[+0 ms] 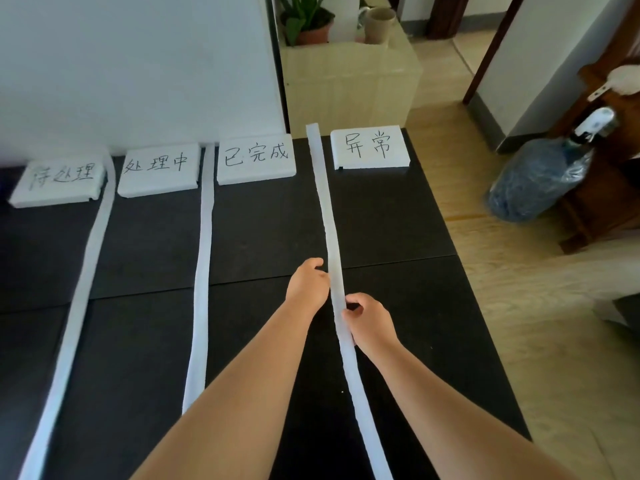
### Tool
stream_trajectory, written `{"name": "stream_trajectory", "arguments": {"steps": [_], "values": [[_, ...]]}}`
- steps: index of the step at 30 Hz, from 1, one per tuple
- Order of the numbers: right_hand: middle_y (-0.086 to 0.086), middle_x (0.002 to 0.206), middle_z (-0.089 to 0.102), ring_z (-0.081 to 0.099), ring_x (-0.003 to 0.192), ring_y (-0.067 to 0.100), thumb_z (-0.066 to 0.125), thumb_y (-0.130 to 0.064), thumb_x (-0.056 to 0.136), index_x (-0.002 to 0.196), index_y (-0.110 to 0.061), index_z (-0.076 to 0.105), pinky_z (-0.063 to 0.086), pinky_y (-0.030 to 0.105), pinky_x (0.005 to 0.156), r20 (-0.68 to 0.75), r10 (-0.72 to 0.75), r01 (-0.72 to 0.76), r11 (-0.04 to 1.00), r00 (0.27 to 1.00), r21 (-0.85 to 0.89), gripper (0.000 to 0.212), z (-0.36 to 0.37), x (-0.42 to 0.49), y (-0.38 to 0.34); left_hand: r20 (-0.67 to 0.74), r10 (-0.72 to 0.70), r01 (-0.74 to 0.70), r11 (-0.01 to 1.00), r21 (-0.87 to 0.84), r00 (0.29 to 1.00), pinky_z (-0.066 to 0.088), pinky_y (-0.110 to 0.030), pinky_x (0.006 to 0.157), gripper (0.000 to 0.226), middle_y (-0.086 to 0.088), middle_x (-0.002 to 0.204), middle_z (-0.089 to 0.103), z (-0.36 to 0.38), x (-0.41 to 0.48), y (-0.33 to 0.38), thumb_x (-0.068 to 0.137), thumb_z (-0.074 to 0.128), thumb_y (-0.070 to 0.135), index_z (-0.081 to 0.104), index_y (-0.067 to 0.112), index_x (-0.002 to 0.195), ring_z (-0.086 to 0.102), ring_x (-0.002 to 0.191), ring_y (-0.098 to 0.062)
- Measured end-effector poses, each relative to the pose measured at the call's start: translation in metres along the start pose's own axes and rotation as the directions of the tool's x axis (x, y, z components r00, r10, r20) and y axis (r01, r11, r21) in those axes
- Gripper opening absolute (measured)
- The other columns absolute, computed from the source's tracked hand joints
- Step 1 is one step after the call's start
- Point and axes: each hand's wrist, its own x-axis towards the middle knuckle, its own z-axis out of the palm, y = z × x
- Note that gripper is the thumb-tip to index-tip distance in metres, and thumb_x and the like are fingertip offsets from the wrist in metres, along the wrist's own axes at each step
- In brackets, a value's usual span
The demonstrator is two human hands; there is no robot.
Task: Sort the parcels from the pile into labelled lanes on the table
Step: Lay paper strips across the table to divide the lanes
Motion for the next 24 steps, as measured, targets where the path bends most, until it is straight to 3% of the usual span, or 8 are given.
{"name": "stream_trajectory", "arguments": {"steps": [2,4,8,11,15,21,24], "values": [[-0.004,0.115,0.064,0.066,0.079,0.008,0.057,-0.022,0.100,0.141,-0.024,0.049,0.061,0.028,0.074,0.020,0.011,-0.011,1.000,1.000,0.012,0.042,0.001,0.000,0.003,-0.017,0.063,-0.060,0.990,0.129,0.998,0.046,-0.020,0.066,0.050,0.001,0.135,0.057,0.002,-0.004,-0.004,0.101,0.050,0.017,0.038,0.025,0.148,0.061,0.093,-0.011],[-0.005,0.107,0.063,0.067,0.077,0.009,0.057,-0.021,0.100,0.143,-0.026,0.046,0.061,0.029,0.073,0.030,0.022,-0.023,1.000,0.999,0.017,0.044,0.002,-0.002,0.008,-0.023,0.121,-0.112,0.963,0.246,0.992,0.047,-0.022,0.075,0.054,0.002,0.139,0.053,0.004,-0.008,-0.007,0.100,0.053,0.016,0.035,0.027,0.150,0.060,0.109,-0.013],[-0.008,0.099,0.063,0.067,0.074,0.010,0.056,-0.021,0.100,0.146,-0.028,0.044,0.059,0.024,0.065,0.042,0.023,-0.023,1.000,0.999,0.000,0.047,0.002,-0.005,0.016,0.010,0.171,-0.164,0.928,0.334,0.985,0.049,-0.025,0.081,0.056,0.002,0.141,0.051,0.010,-0.014,-0.015,0.099,0.054,0.017,0.034,0.028,0.151,0.059,0.114,-0.014],[-0.007,0.105,0.063,0.064,0.072,0.008,0.055,-0.021,0.101,0.146,-0.028,0.043,0.049,0.017,0.055,0.032,0.007,-0.006,0.999,0.999,-0.035,0.048,0.002,-0.004,0.018,0.038,0.196,-0.195,0.908,0.371,0.980,0.050,-0.028,0.086,0.054,0.002,0.141,0.050,0.013,-0.019,-0.022,0.101,0.051,0.017,0.035,0.028,0.150,0.057,0.116,-0.015],[-0.001,0.114,0.065,0.060,0.069,0.006,0.054,-0.020,0.101,0.146,-0.027,0.044,0.041,0.015,0.052,0.021,-0.025,0.027,0.996,0.999,-0.082,0.047,0.004,-0.001,0.017,0.078,0.235,-0.245,0.863,0.442,0.969,0.053,-0.031,0.089,0.051,0.001,0.142,0.047,0.014,-0.022,-0.028,0.101,0.048,0.014,0.037,0.026,0.150,0.054,0.118,-0.016],[-0.002,0.113,0.067,0.059,0.067,0.007,0.048,-0.025,0.104,0.147,-0.027,0.042,0.040,0.018,0.051,0.009,-0.046,0.047,0.970,0.999,-0.237,0.044,0.007,-0.007,0.019,0.161,0.268,-0.312,0.779,0.544,0.950,0.051,-0.036,0.097,0.053,0.002,0.149,0.042,0.015,-0.028,-0.038,0.100,0.048,0.007,0.039,0.024,0.149,0.045,0.129,-0.019],[-0.001,0.119,0.066,0.064,0.077,0.010,0.046,-0.025,0.104,0.147,-0.028,0.042,0.051,0.024,0.060,-0.007,-0.056,0.051,0.950,0.998,-0.307,0.044,0.004,-0.015,0.022,0.187,0.286,-0.341,0.740,0.579,0.940,0.048,-0.036,0.100,0.055,0.004,0.155,0.034,0.016,-0.033,-0.041,0.099,0.047,0.005,0.037,0.023,0.150,0.035,0.138,-0.019]]}}
